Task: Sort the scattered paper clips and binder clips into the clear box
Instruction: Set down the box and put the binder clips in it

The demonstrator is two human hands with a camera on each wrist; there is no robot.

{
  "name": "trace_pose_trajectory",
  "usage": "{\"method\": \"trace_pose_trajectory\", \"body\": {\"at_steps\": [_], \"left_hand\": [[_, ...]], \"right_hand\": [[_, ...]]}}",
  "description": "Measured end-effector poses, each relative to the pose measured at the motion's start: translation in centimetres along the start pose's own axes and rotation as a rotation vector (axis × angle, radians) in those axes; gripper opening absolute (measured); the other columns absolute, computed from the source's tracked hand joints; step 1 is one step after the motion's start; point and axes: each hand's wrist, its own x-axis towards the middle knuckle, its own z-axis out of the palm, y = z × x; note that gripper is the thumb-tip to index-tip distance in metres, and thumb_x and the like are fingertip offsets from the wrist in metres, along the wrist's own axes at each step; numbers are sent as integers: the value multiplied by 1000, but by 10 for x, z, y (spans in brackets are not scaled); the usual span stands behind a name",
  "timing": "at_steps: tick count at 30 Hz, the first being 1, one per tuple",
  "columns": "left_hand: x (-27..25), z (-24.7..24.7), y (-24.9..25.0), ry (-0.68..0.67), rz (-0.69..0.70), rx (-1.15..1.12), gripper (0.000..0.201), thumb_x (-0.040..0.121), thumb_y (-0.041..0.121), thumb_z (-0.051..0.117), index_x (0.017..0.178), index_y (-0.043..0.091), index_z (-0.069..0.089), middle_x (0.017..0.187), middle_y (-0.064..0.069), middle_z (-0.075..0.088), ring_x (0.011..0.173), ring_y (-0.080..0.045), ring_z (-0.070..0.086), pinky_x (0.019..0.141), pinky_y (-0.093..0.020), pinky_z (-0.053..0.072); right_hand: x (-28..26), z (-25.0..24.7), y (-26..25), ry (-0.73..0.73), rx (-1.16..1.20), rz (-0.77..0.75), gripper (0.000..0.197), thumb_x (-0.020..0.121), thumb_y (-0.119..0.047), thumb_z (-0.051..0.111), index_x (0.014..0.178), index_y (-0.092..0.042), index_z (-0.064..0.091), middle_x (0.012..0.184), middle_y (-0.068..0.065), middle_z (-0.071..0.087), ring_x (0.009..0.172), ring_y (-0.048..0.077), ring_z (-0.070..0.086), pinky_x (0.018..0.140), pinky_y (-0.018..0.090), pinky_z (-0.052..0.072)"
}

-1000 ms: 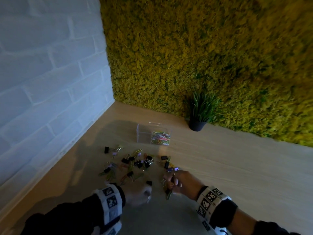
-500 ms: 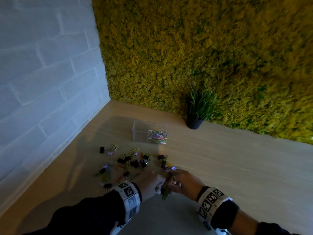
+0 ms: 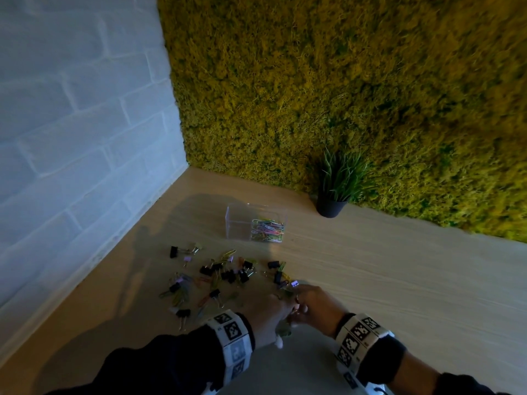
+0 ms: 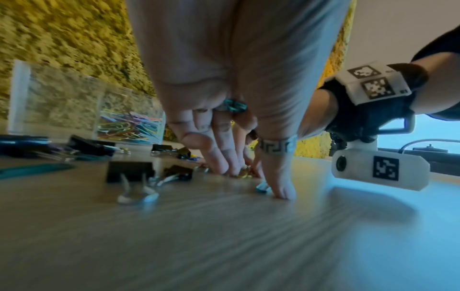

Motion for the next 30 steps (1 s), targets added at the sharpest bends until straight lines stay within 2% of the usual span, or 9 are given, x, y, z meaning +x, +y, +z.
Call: {"method": "trace_pose_trajectory", "body": {"at_steps": [4, 8, 10, 16, 19, 21, 24, 27, 30], "left_hand": [[11, -2, 3, 80, -11, -20, 22, 80, 14, 67, 101, 19, 61, 100, 0, 71, 91, -14, 66, 82, -18, 44], [23, 1, -4, 77, -55, 36, 1, 79, 17, 60, 80, 16, 60, 83, -2, 71, 79, -16, 68, 77, -31, 56], [26, 1, -4, 72, -47, 91, 21, 80, 12, 62, 66, 18, 48, 86, -6, 69, 81, -23, 66, 76, -34, 55], [35, 14, -17, 65, -36, 140, 25, 74, 9, 56, 61, 18, 37, 60, 1, 53, 54, -20, 52, 55, -27, 49], [36, 15, -18, 57, 1, 94, 19, 74, 11, 60, 69, 18, 43, 66, -1, 56, 61, -20, 58, 61, -30, 54], [34, 9, -23, 40, -97, -167, 23, 78, 14, 63, 78, 22, 41, 78, -2, 60, 77, -22, 62, 70, -36, 55], [27, -12, -27, 15, -264, -977, 19, 89, 3, 48, 79, 16, 38, 72, -2, 50, 69, -20, 55, 56, -26, 48], [24, -27, -30, 87, -393, -1810, 25, 88, -6, 28, 72, 10, 38, 62, -3, 40, 48, -15, 47, 40, -21, 43], [26, -25, -32, 71, -347, -2065, 24, 78, -1, 26, 61, 16, 28, 55, 1, 29, 40, -11, 34, 37, -19, 31]], "right_hand": [[-1, -4, -2, -4, -16, 17, 18, 83, -14, 63, 98, -5, 68, 103, 12, 67, 97, 23, 61, 65, 7, 33], [-1, -3, -2, -24, -111, 54, 21, 88, -19, 54, 102, -6, 63, 109, 8, 62, 109, 24, 56, 87, 26, 38], [-2, 0, 0, -24, -119, 68, 20, 90, -22, 52, 102, -9, 62, 90, -5, 52, 108, 23, 56, 87, 26, 38], [-7, -3, 20, 3, 154, 177, 20, 92, -19, 51, 73, -21, 52, 70, -11, 43, 71, 17, 53, 63, 20, 39], [-11, -11, 31, 70, 534, 224, 32, 93, -8, 51, 66, -20, 38, 64, -2, 46, 57, 16, 51, 56, 25, 47], [-11, -16, 33, 131, 801, 250, 32, 93, 0, 48, 66, -14, 38, 66, 4, 47, 57, 13, 50, 53, 21, 46], [-11, -20, 32, 174, 1287, 265, 24, 91, 2, 47, 72, -13, 45, 69, 3, 49, 61, 9, 52, 59, 21, 46], [-7, -18, 35, 165, 1774, 250, 28, 56, -15, 79, 67, -15, 53, 60, 0, 51, 55, 13, 55, 51, 25, 48], [-6, -17, 33, 147, 1845, 224, 37, 36, -21, 82, 59, -16, 53, 55, -1, 43, 46, 13, 43, 42, 22, 37]]}}
